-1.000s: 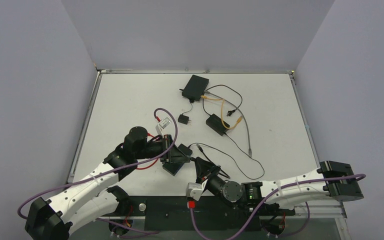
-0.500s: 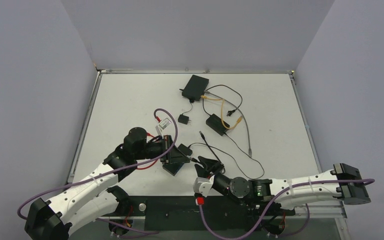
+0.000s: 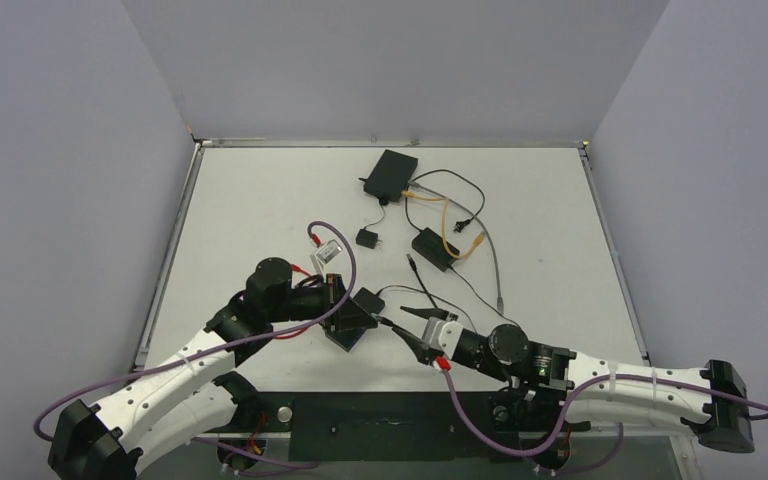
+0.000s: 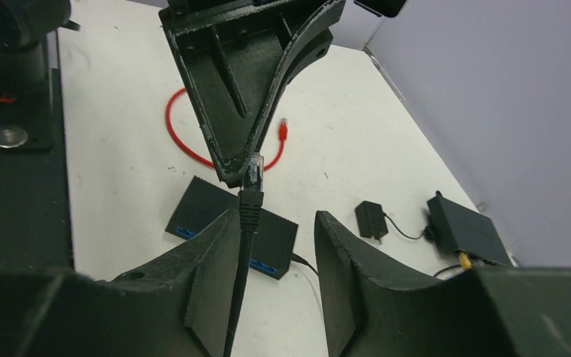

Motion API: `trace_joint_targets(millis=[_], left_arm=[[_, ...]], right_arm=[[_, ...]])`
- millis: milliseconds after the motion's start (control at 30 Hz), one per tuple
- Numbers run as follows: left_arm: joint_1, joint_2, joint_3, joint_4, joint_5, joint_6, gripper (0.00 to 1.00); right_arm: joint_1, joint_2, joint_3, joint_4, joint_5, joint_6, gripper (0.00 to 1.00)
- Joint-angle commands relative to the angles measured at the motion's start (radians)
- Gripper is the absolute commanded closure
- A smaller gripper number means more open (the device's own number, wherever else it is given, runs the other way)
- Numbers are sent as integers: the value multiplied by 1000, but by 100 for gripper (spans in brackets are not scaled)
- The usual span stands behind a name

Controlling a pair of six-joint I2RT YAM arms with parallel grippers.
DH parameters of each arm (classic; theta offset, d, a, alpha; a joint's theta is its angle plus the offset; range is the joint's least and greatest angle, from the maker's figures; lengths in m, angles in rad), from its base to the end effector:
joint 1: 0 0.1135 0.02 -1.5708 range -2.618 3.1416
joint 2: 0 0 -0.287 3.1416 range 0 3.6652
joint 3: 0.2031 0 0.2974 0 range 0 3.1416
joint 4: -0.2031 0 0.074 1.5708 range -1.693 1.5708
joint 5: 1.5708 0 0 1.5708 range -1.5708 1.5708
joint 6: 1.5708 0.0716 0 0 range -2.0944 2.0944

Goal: Insert the plug into the switch port
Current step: Pick up the connector from the center of the board.

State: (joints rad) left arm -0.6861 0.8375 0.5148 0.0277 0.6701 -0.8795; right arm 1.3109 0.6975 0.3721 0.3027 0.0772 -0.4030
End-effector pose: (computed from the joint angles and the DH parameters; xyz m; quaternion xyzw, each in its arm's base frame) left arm 0.1635 -0.1913 0.2534 0.1217 0.7740 -0.5839 0.2124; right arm 0.0672 0.2311 0.2583 -0.5224 0.4882 0.2815 0.6399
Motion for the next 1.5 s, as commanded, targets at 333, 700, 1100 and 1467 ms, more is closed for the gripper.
trace_joint_targets(millis=[333,700,1100,1467], left_arm=[[-1,-11,-5,48,22,94,100],[0,-20,-13,51,29,96,100],[0,-30,-19,63,38,89,100],[-1,-36,-21,69,44,86,100]], right_arm=[[-78,73,-7,131,-227,159,63],[-78,123,-11,152,-195,152,66],[-79,128,-24,175,-171,162,70],[-78,141,-28,182,-171,167,71]])
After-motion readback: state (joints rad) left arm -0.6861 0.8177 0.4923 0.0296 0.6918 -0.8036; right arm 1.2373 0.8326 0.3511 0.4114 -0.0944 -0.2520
